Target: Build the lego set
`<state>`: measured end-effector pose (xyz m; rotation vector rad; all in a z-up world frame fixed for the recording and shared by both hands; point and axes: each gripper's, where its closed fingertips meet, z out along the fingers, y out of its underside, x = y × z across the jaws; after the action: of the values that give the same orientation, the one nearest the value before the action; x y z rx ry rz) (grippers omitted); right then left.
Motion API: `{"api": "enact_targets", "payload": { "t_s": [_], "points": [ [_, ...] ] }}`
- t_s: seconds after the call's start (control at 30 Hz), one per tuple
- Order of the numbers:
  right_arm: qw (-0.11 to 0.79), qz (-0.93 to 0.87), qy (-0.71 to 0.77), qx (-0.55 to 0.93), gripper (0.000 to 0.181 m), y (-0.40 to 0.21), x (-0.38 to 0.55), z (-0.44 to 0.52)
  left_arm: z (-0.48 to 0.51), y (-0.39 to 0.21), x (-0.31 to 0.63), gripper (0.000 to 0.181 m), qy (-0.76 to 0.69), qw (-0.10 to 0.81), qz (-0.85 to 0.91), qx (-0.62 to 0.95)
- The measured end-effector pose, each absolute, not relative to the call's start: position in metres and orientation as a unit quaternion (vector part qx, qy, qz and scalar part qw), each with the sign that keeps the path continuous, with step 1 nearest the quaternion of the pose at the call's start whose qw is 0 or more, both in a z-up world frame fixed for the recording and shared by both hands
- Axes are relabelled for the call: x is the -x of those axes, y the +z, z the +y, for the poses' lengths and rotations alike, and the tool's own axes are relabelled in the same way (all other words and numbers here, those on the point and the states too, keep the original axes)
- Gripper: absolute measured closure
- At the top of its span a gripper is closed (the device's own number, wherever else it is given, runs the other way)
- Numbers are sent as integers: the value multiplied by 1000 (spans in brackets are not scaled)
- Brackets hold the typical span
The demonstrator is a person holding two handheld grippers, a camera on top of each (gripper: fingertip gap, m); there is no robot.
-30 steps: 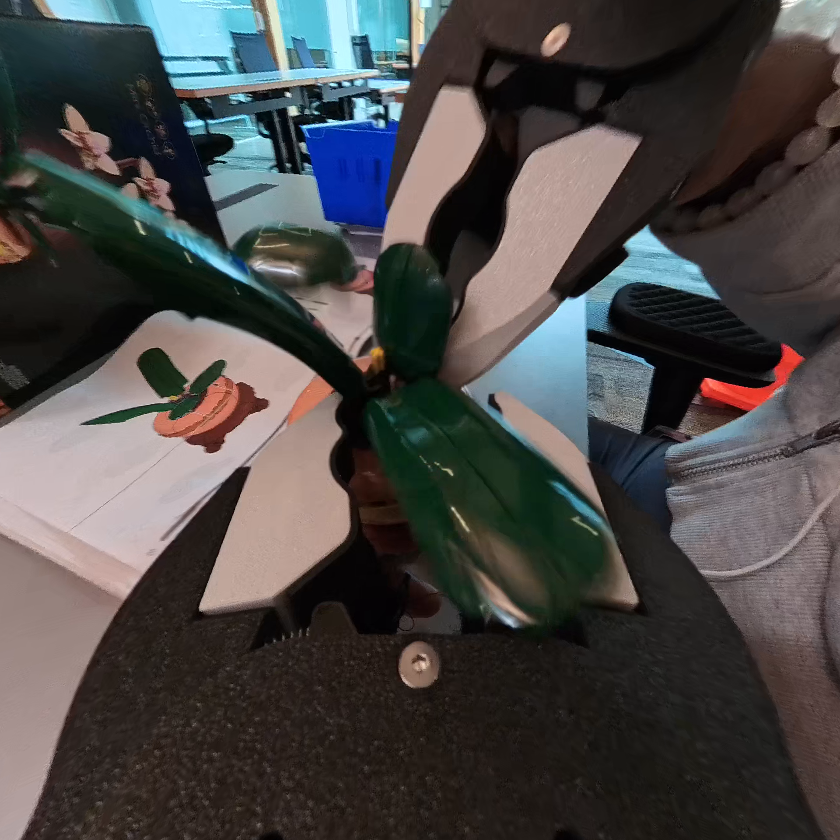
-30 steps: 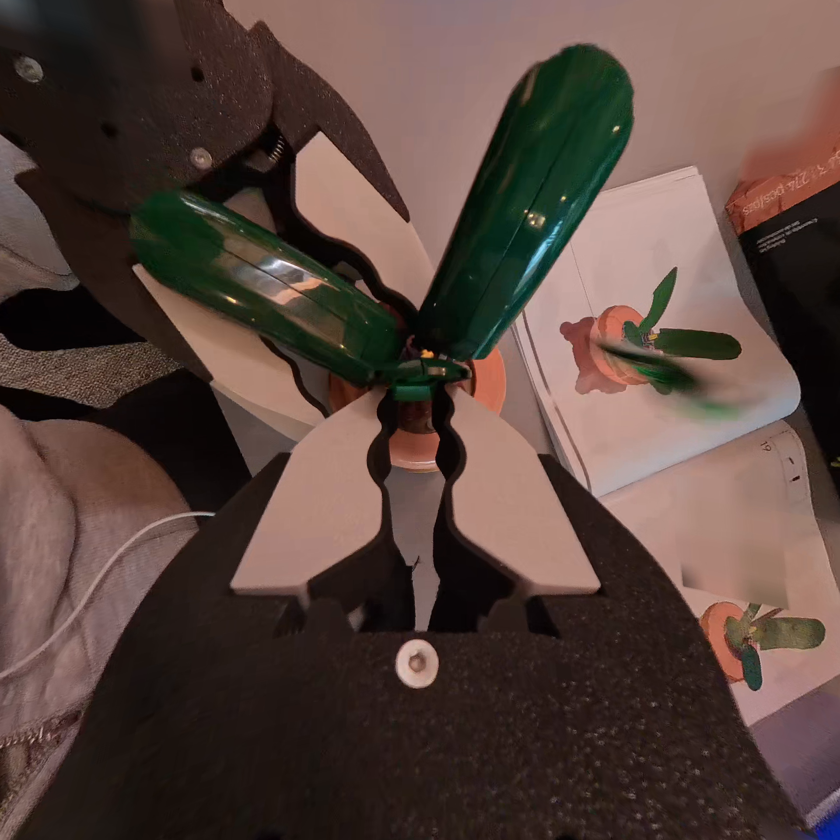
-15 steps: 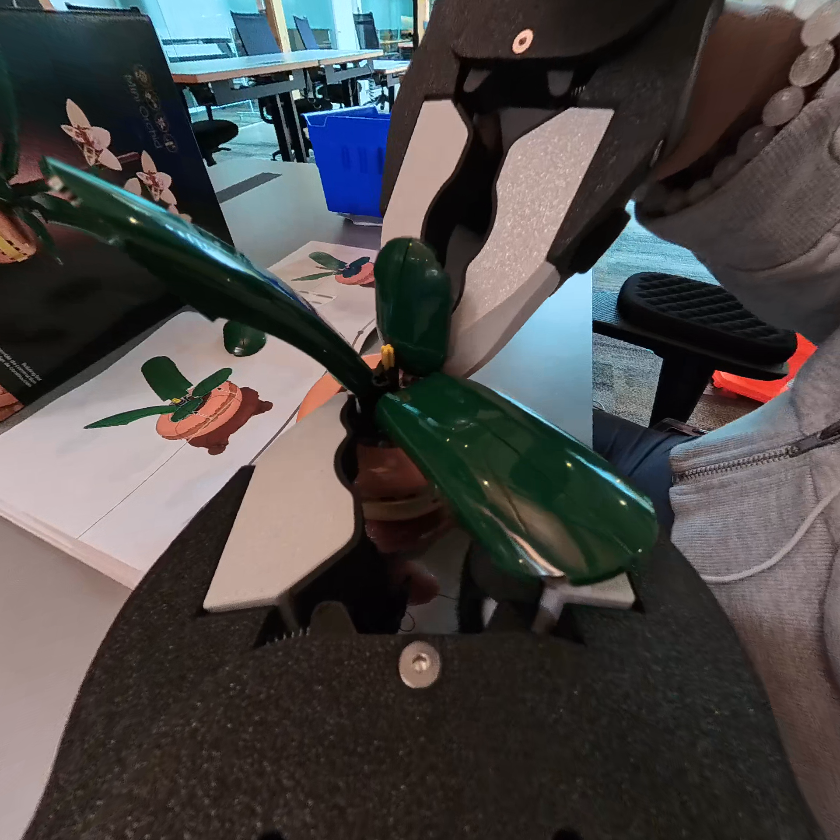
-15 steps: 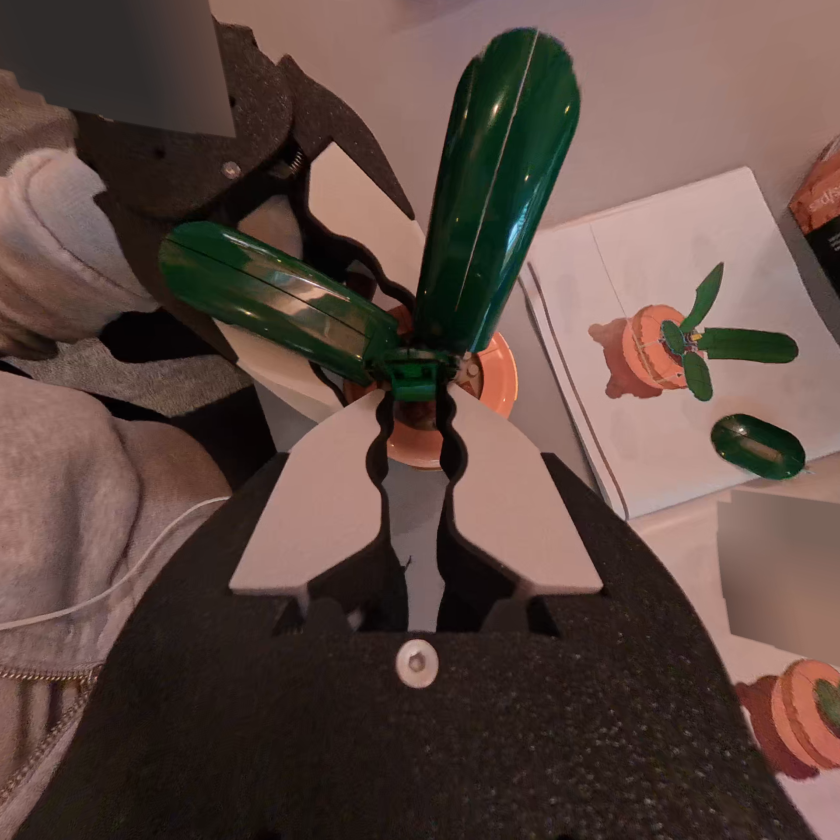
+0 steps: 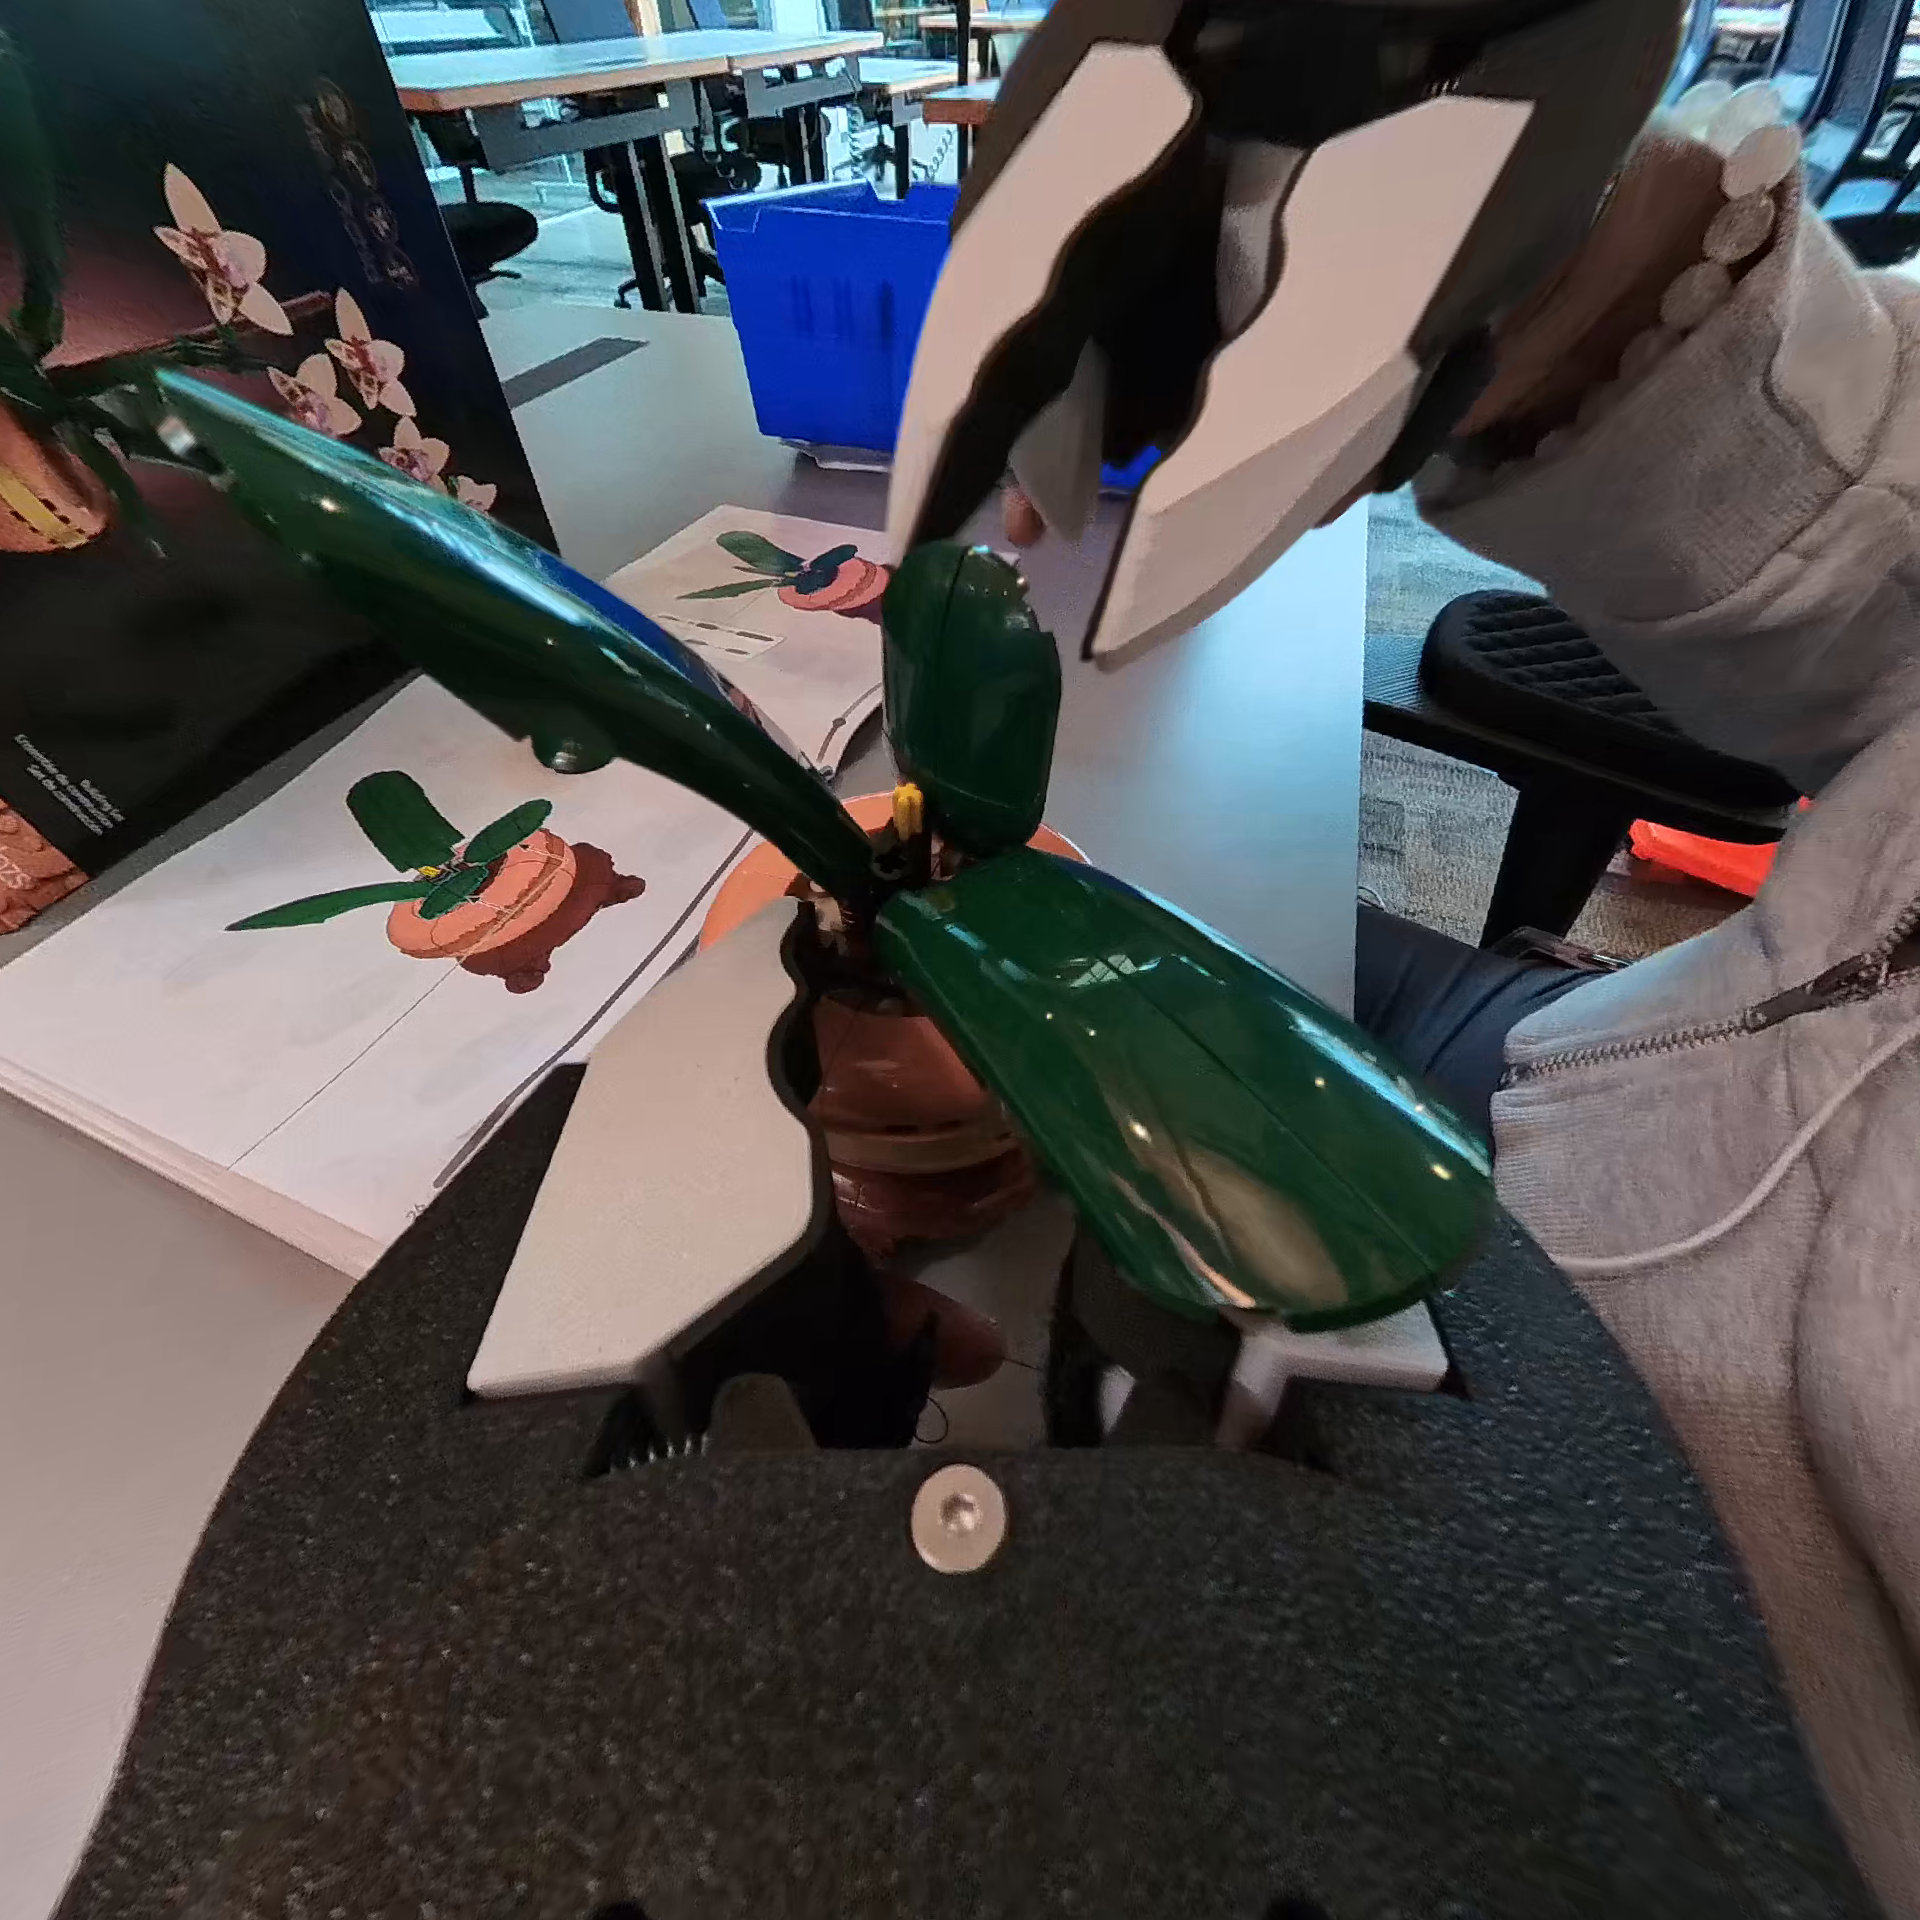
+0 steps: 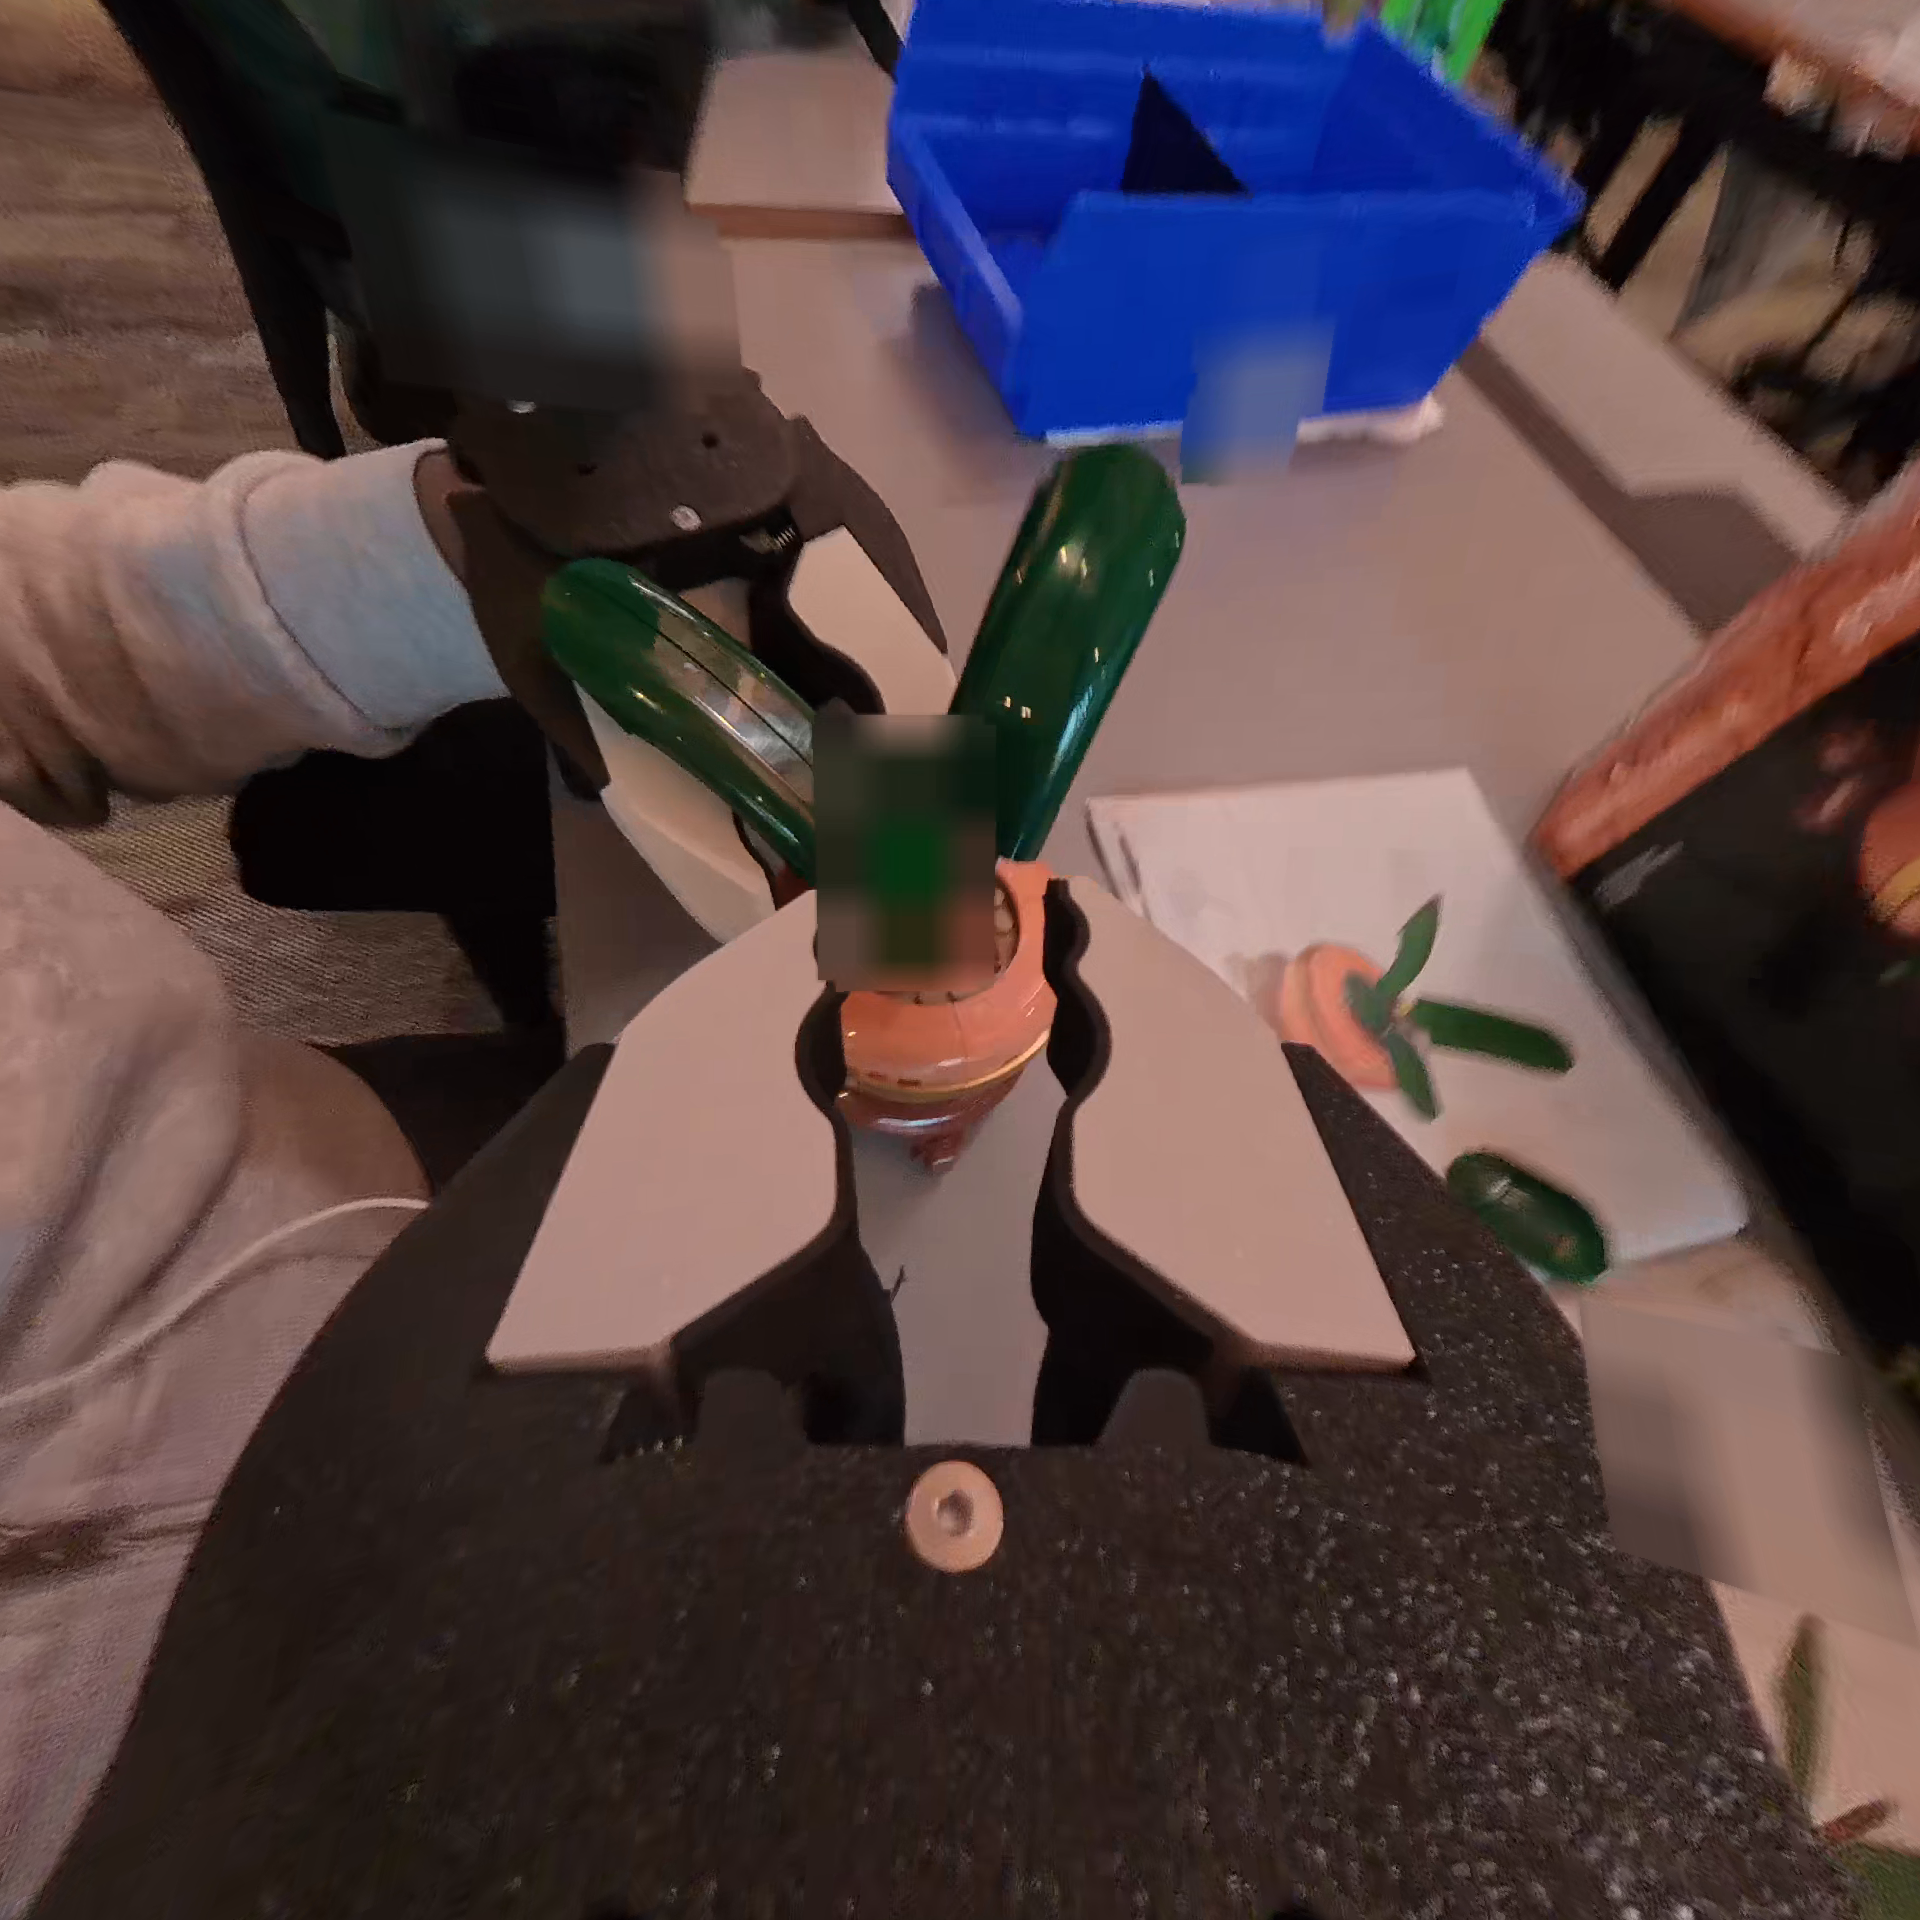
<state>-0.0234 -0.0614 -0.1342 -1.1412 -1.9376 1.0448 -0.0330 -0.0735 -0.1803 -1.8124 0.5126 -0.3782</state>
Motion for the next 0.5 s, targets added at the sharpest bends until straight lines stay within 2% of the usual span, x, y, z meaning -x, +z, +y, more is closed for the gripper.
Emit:
{"api": "enact_targets", "payload": {
  "t_s": [0.13, 0.37, 0.5],
  "points": [
    [425, -787, 341, 289, 148, -115, 31, -60, -74, -181, 33, 130, -158, 559, 223, 783],
    [356, -888, 273, 99, 151, -131, 40, -75, -74, -180, 34, 133, -163, 524, 223, 806],
    [337, -919, 198, 56, 162, -141, 41, -71, -74, -181, 35, 133, -161, 514, 225, 812]
  ]
}}
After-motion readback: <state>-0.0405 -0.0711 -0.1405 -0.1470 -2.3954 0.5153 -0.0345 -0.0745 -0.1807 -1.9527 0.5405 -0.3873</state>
